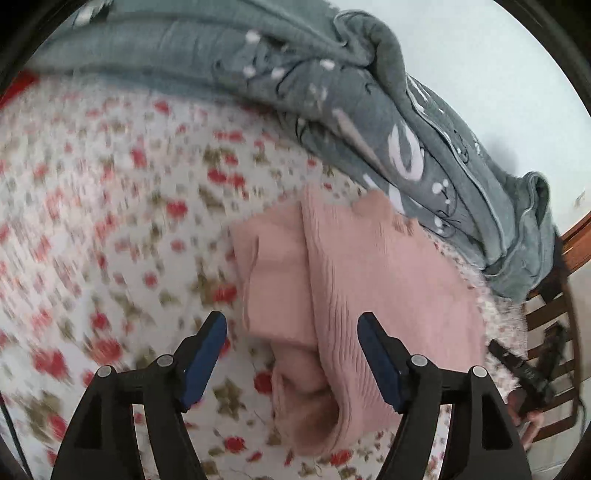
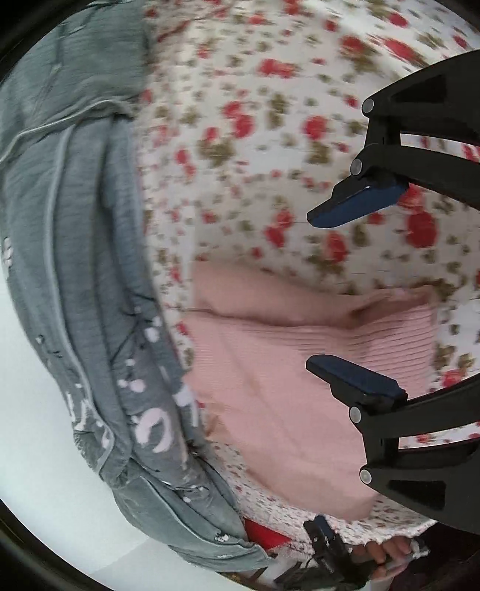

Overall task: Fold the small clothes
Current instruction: 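Grasp the folded edge of the pink sweater with both grippers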

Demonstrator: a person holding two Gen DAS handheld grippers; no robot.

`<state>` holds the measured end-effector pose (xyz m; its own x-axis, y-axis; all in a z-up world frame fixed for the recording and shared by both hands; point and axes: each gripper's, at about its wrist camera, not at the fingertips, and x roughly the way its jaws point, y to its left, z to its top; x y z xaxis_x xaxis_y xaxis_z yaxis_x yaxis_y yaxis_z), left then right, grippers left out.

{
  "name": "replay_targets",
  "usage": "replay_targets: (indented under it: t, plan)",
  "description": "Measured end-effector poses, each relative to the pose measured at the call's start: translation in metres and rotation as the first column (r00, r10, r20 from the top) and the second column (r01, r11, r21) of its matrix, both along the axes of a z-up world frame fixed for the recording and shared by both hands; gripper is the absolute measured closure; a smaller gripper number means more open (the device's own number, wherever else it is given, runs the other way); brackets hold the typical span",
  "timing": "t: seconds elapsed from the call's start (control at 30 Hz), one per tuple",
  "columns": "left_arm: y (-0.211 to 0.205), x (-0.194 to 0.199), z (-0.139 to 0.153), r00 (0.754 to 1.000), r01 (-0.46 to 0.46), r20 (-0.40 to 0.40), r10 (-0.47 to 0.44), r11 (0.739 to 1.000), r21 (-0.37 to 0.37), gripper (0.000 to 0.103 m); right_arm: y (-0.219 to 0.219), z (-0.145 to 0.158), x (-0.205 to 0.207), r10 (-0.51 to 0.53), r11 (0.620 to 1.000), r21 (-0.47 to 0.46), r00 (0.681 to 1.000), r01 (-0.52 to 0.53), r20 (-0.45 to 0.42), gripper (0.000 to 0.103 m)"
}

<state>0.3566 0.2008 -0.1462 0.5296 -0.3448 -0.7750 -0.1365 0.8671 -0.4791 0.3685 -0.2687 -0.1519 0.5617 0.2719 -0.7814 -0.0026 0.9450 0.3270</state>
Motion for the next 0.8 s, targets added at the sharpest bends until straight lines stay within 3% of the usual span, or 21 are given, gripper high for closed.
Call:
replay_targets:
  t: [0.03,0.1,0.2,0.7,0.73,0.77,0.8]
  plan:
    - [0.002,-0.002,-0.007,1.0,0.006,0.004,-0.006,0.998,-0.07,0.031,-0.001,-0.004,-0.004,-0.001,1.0,0.018,1.0,0.001,-0.007,0.033]
    - [0.0,-0.001,-0.014,1.0,0.009,0.009,-0.008,0.99,-0.139,0.031,-0.005,-0.011,-0.008,-0.011,0.997,0.072,1.0,0.012,-0.017,0.033]
    - [-0.004,0.005,-0.023,1.0,0.001,-0.011,-0.002,0.993,-0.119,0.03,-0.009,-0.017,-0.006,-0.024,0.991,0.127,0.999,0.027,-0.025,0.033]
    - [-0.017,0.056,-0.04,0.999,-0.026,-0.032,0.022,0.991,-0.128,0.025,0.022,-0.036,0.069,0.003,0.998,0.056,1.0,-0.001,-0.031,0.028]
    - [-0.017,0.057,-0.039,0.999,-0.038,-0.039,0.033,0.991,-0.125,0.033,0.024,-0.038,0.073,0.009,0.998,0.063,1.0,-0.007,-0.024,0.028]
    - [-0.016,0.059,-0.038,0.997,-0.063,-0.058,0.057,0.991,-0.116,0.048,0.024,-0.038,0.075,0.013,0.997,0.073,1.0,-0.011,-0.022,0.028]
    - [-0.015,0.06,-0.038,0.994,-0.087,-0.076,0.079,0.99,-0.109,0.054,0.024,-0.039,0.076,0.015,0.997,0.08,1.0,-0.013,-0.021,0.036]
